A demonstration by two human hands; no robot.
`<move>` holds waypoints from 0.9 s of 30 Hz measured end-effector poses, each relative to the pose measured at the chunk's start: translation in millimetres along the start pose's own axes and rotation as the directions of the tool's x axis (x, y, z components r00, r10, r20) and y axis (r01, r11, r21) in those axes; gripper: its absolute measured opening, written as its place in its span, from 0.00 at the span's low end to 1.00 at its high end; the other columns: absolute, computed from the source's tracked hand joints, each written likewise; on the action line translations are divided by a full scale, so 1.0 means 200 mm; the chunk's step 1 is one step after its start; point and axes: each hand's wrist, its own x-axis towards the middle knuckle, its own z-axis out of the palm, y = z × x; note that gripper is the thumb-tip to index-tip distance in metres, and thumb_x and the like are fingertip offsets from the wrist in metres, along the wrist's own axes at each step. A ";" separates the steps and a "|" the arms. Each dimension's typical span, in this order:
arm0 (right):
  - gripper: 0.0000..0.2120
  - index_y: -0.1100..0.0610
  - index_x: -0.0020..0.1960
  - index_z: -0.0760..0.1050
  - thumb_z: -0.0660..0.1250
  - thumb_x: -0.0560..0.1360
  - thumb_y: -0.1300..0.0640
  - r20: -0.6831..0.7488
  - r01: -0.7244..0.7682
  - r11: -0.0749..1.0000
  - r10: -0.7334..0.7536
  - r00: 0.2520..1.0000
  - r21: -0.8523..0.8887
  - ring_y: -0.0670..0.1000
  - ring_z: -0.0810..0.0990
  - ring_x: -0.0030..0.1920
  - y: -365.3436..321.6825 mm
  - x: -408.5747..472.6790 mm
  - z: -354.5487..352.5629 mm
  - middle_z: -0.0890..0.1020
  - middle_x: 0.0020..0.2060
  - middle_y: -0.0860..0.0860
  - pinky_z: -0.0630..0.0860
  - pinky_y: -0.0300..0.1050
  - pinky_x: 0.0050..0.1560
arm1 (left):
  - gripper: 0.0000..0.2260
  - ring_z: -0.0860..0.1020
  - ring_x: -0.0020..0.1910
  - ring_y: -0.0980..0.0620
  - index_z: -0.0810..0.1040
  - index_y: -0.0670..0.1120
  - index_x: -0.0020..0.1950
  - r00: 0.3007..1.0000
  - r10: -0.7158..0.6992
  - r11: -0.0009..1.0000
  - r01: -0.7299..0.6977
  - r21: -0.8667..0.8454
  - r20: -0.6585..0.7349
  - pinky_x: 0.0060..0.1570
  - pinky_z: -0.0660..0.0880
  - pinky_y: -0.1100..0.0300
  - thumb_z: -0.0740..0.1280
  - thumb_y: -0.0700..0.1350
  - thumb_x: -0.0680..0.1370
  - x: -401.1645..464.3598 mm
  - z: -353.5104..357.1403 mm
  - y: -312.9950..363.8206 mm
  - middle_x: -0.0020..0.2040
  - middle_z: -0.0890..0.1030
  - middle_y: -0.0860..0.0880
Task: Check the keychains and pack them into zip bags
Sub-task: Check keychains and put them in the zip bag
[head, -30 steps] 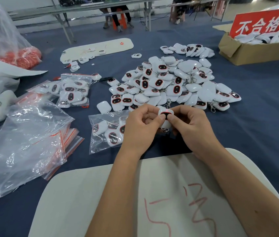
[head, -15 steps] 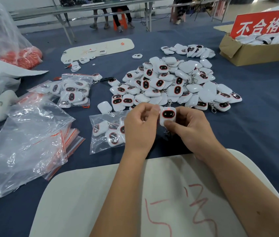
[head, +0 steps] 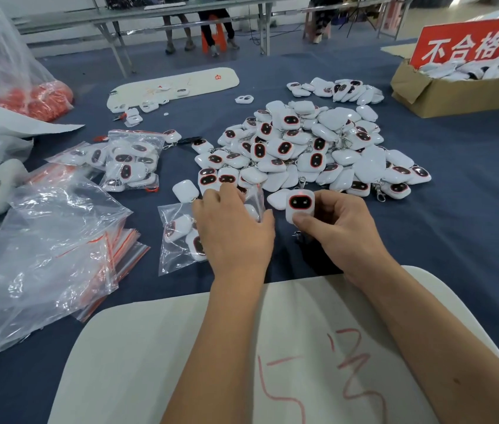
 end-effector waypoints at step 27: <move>0.15 0.51 0.56 0.84 0.66 0.82 0.69 0.372 0.209 0.972 -0.235 0.898 0.108 0.42 0.84 0.52 -0.06 -0.03 0.06 0.88 0.49 0.44 0.77 0.38 0.56 | 0.10 0.71 0.36 0.55 0.75 0.41 0.34 0.939 0.198 0.846 -0.308 -0.435 -0.281 0.36 0.69 0.64 0.73 0.37 0.74 -0.07 -0.03 0.10 0.40 0.75 0.48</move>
